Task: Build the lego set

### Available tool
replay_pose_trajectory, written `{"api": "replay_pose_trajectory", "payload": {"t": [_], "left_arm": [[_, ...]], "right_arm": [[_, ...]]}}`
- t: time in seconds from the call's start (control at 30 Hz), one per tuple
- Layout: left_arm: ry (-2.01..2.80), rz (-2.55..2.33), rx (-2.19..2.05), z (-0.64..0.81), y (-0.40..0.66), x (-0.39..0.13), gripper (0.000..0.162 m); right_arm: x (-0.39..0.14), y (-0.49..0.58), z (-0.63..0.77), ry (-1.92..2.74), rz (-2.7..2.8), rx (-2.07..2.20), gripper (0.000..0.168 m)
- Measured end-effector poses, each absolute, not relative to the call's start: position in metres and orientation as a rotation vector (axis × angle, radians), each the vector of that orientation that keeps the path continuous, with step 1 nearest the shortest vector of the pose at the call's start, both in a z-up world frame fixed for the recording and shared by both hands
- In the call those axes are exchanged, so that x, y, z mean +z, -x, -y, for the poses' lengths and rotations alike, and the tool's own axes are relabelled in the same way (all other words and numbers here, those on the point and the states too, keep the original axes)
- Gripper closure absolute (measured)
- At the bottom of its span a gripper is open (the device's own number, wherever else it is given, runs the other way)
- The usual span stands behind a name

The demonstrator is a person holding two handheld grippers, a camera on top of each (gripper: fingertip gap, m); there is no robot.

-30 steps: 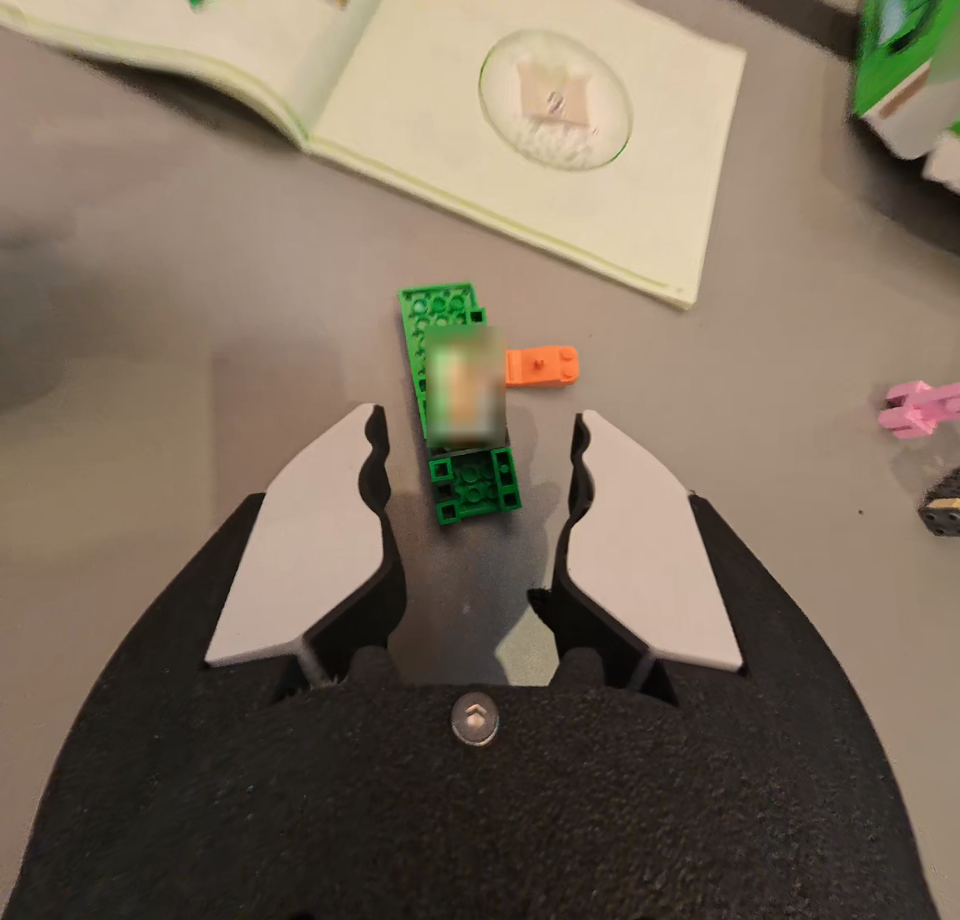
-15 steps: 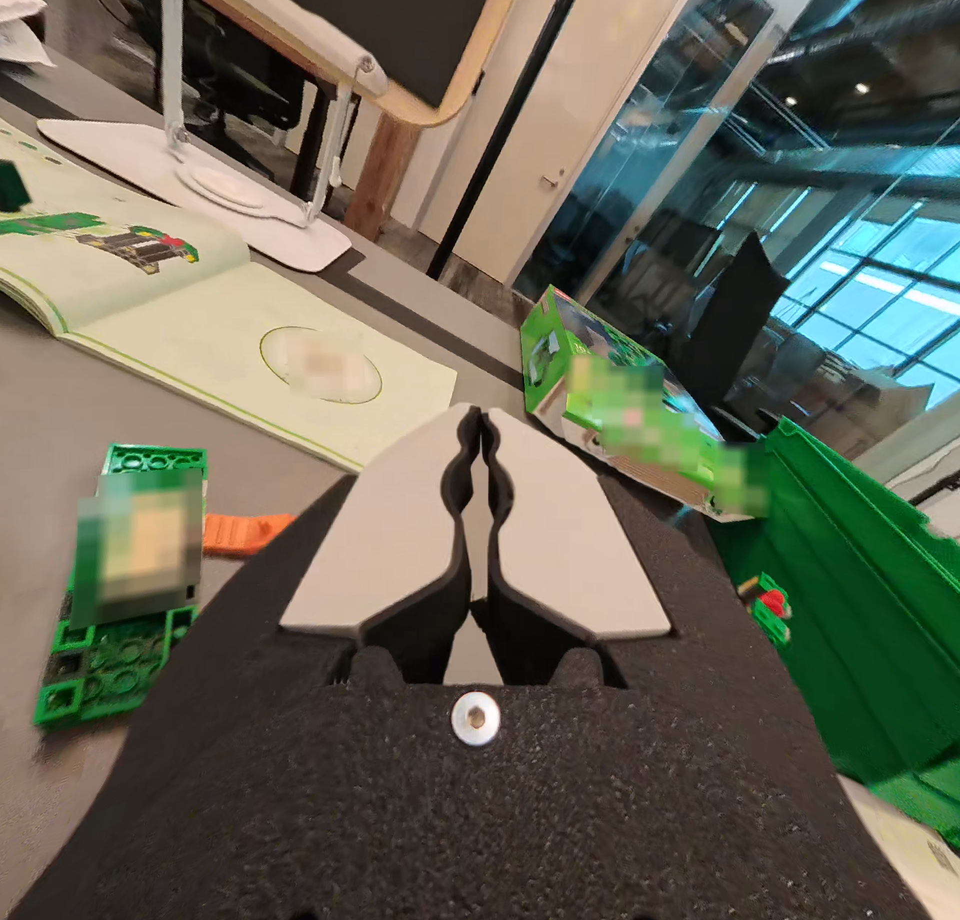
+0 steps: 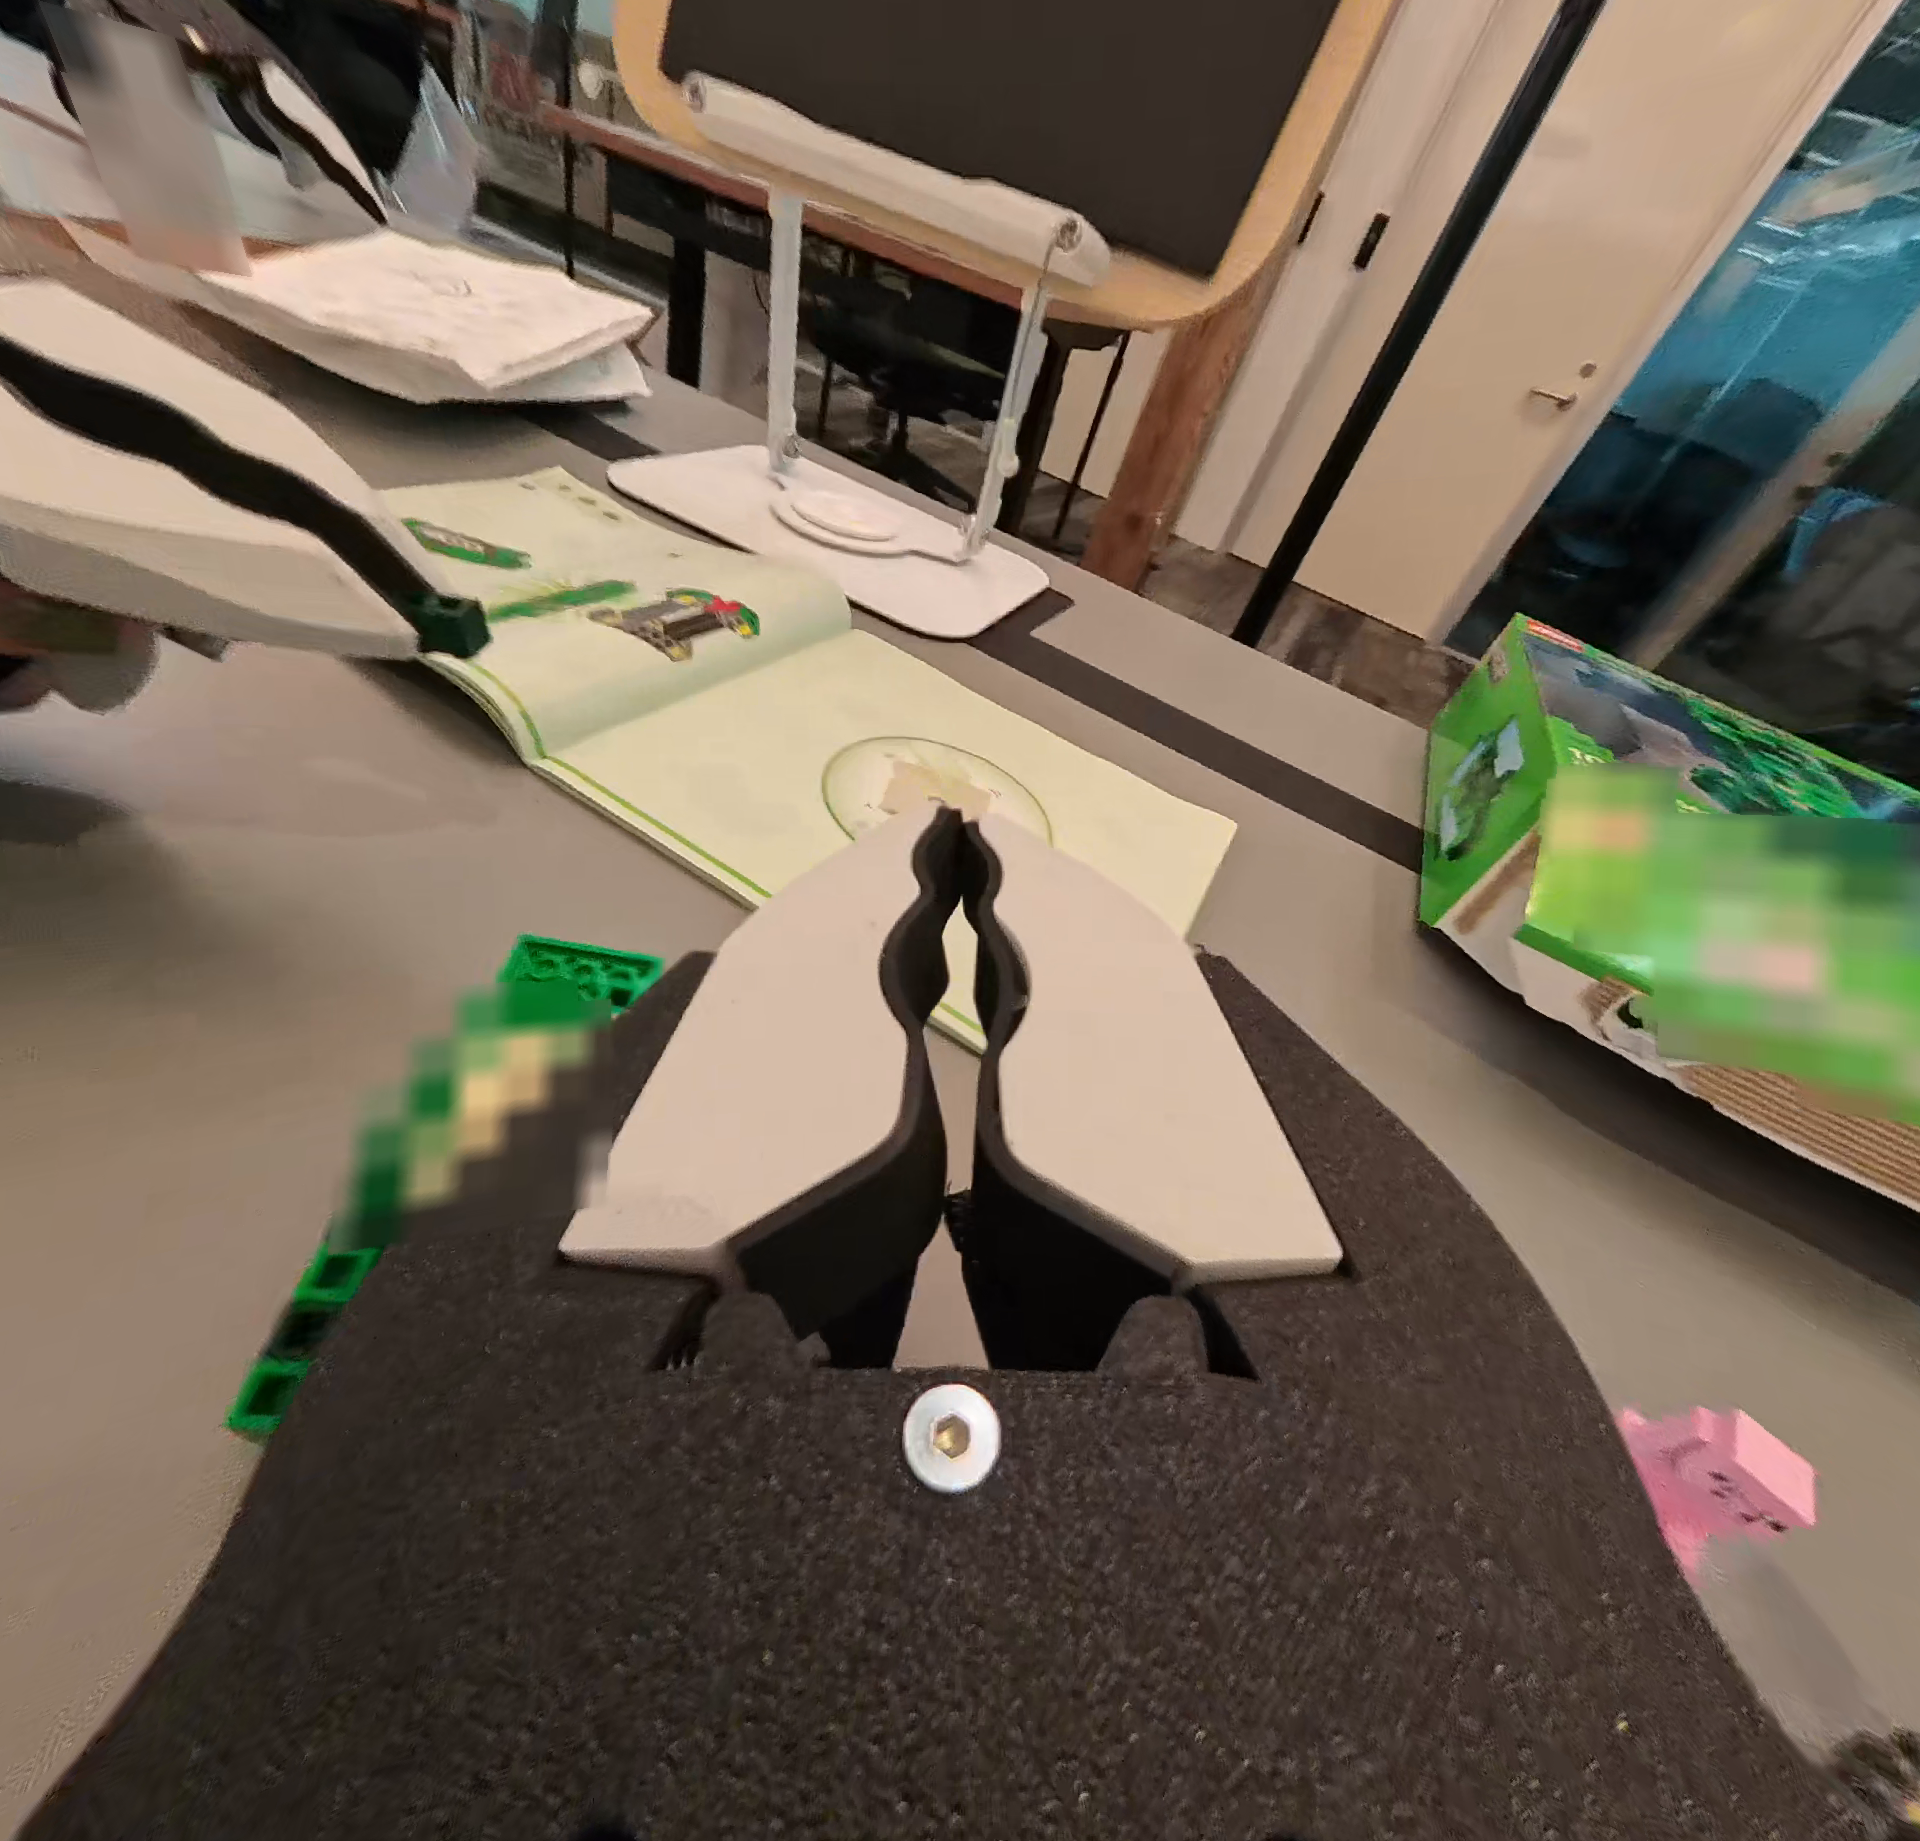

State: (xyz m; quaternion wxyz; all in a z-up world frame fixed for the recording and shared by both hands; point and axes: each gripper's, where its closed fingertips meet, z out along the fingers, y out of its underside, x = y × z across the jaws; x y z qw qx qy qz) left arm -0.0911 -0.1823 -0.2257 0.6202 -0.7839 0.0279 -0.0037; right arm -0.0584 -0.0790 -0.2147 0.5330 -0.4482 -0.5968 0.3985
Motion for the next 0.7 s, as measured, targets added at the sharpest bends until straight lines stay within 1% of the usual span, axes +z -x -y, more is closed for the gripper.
{"api": "replay_pose_trajectory", "payload": {"t": [0.33, 0.43, 0.7], "left_arm": [[1.692, -0.218, -0.071, 0.179, 0.060, -0.214, 0.155], [1.681, -0.251, -0.062, 0.177, 0.053, -0.211, 0.155], [1.648, -0.250, -0.090, 0.177, 0.048, -0.205, 0.155]], "right_arm": [[-0.211, 0.051, 0.055, 1.004, 1.328, 0.770, 0.168], [-0.207, 0.049, 0.054, 0.978, 1.291, 0.740, 0.157], [-0.200, 0.045, 0.052, 0.959, 1.231, 0.747, 0.148]]}}
